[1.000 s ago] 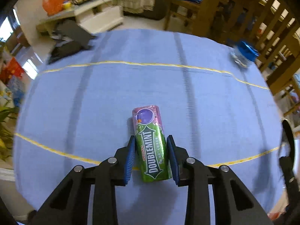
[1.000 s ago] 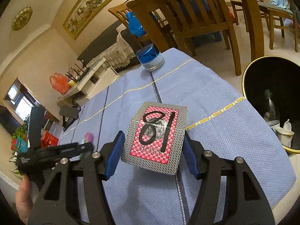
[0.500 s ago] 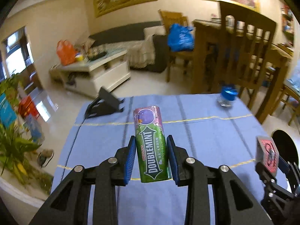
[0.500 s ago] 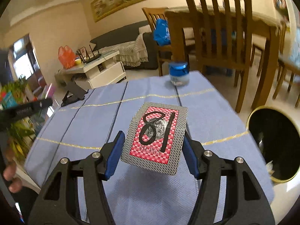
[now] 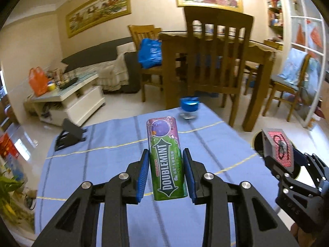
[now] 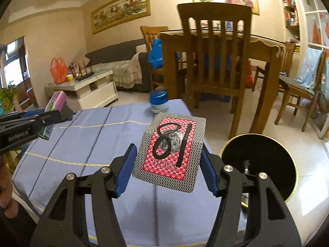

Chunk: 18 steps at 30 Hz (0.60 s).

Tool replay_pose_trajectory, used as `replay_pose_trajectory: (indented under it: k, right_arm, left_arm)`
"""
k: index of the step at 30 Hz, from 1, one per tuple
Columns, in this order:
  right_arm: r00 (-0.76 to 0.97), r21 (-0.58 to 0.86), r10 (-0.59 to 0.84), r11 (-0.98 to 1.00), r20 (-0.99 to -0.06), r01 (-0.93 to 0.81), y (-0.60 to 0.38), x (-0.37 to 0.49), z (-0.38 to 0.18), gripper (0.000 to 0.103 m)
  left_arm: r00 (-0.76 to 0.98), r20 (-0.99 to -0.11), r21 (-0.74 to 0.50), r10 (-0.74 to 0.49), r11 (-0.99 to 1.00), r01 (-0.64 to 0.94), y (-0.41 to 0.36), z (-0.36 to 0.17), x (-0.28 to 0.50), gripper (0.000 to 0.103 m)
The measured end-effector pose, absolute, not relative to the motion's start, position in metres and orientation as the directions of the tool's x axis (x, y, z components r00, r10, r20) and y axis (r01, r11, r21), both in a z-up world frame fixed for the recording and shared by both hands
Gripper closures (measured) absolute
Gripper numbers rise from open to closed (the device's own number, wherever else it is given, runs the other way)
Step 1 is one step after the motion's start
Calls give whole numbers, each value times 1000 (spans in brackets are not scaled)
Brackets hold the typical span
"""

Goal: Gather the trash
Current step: 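Drop the card box into the bin with the right tool while the left tool drops the gum pack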

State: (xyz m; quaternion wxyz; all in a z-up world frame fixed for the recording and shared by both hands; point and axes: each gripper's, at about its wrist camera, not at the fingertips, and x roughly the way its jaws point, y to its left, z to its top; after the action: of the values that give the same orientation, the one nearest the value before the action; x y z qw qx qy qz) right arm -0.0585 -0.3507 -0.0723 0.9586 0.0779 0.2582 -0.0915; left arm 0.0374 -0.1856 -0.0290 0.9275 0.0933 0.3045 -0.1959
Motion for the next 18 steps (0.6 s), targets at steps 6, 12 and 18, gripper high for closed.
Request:
replay_pose_trajectory:
  k: [6,12,18]
  right_arm:
    - [857,91,-178,964,-483,252,-373,-81,-70,44]
    - [847,110,-217,946,-486,305,-408,-97,-80,44]
    - [824,111,-266,924,-501,366,-445,-104,-89,44]
  left_arm:
    - [721,-598,68,-350,874,481,-215,-33,24,72]
    - [717,-598,107,-359,851,515,-239,-39,17,72]
    - [707,-602,119,-372,834,540,-258,-42,13,72]
